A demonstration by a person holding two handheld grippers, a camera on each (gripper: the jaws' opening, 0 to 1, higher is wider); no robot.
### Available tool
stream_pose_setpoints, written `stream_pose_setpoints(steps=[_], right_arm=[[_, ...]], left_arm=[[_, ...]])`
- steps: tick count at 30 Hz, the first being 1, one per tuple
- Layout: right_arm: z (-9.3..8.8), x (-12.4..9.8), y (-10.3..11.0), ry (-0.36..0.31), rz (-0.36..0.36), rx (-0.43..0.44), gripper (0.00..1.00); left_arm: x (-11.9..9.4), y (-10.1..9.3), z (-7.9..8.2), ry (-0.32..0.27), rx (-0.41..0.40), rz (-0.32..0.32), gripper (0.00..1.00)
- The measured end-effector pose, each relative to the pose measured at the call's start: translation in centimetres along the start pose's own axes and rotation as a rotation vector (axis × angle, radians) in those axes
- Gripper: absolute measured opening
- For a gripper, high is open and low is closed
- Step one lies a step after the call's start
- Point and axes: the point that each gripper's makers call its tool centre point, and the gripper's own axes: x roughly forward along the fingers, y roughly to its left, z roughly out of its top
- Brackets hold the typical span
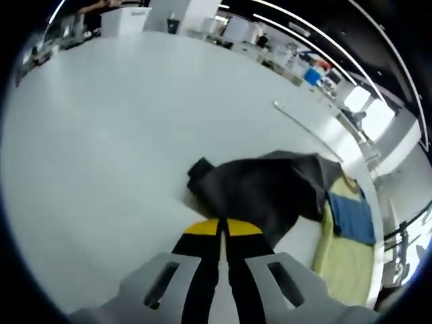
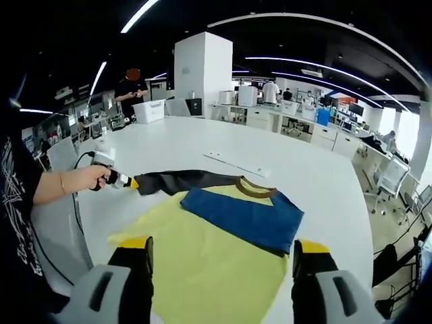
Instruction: Fold the garment on the visible template until the final outline fits inside the template.
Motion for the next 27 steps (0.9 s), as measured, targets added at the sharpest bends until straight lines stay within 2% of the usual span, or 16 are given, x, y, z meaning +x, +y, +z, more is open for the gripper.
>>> stream_pose_setpoints(steps=[2, 10, 13, 22, 27], right_arm=[[0.0, -0.1, -0.1, 0.001, -0.003, 0.000, 0.84], [-0.1, -0.1, 0.0, 0.004, -0.008, -0.002, 0.84], [0.0, -0.1, 0.2, 0.003, -0.005, -0.005, 0.84], [0.1, -0.3, 0.8, 0.013, 0.007, -0.020, 0.85], [0.0, -0.2, 0.8, 0.015, 0.005, -0.013, 0.85]], left_arm=[[-0.1, 0.0, 0.0, 0.003, 0.002, -0.010, 0.00], [-0.8, 0.5, 1.7, -0.048, 0.047, -0.029, 0.00], [-1.0, 0.8, 2.9, -0.092, 0.090, -0.034, 0.00], [-0.6, 2.5, 6.5, -0.124, 0.158, -0.024, 0.00], [-0.2, 2.9, 7.3, -0.121, 0.189, -0.013, 0.00]])
